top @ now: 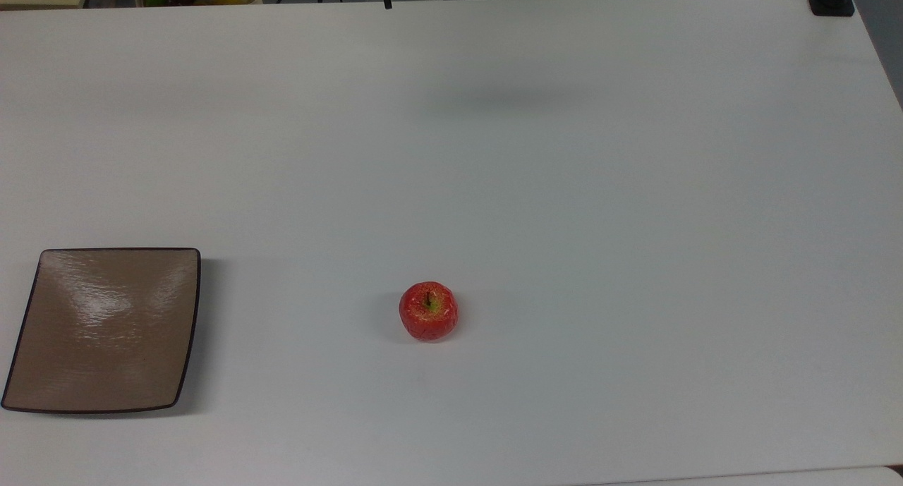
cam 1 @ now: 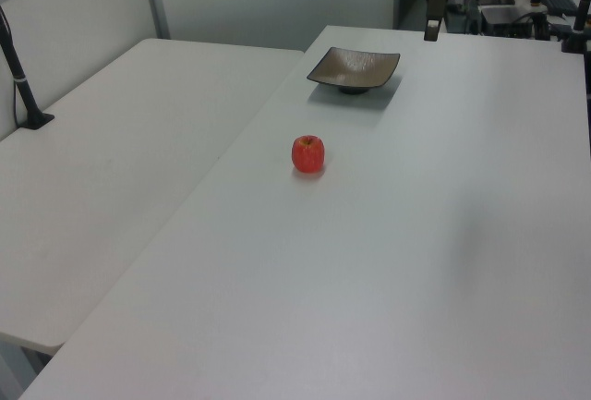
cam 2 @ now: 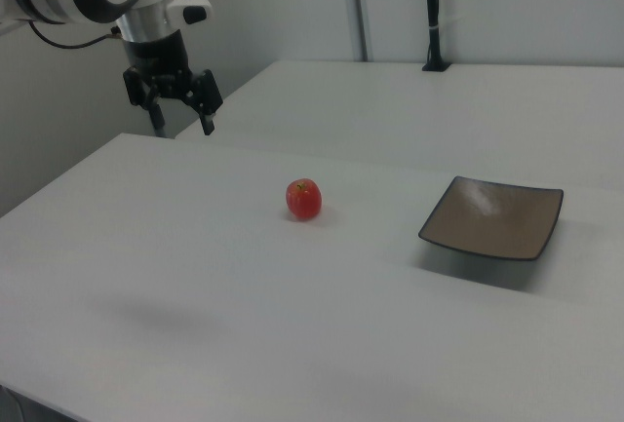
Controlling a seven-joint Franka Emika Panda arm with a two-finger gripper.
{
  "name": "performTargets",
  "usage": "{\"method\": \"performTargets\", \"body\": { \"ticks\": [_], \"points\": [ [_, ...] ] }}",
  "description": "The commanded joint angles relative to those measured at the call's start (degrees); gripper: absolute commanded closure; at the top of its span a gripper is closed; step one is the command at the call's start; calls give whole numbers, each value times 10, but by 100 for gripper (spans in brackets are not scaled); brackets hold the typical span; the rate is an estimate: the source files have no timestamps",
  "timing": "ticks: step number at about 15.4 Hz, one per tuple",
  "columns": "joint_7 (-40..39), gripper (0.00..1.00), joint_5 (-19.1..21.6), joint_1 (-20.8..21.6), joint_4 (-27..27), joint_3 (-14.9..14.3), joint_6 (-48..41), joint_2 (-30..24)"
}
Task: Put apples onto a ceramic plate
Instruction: 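Move the open gripper over the red apple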
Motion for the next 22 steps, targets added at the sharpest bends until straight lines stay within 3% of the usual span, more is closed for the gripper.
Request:
{"method": "performTargets", "body": {
  "ticks": [1,11,15,22],
  "points": [
    [-8,0,1,15,-9,-10,26,-4],
    [-10,0,-2,29,-10,-10,54,13],
    [-8,0,-2,45,-5,-10,90,45],
    [-4,0,0,38,32,-12,173,97]
  ]
}}
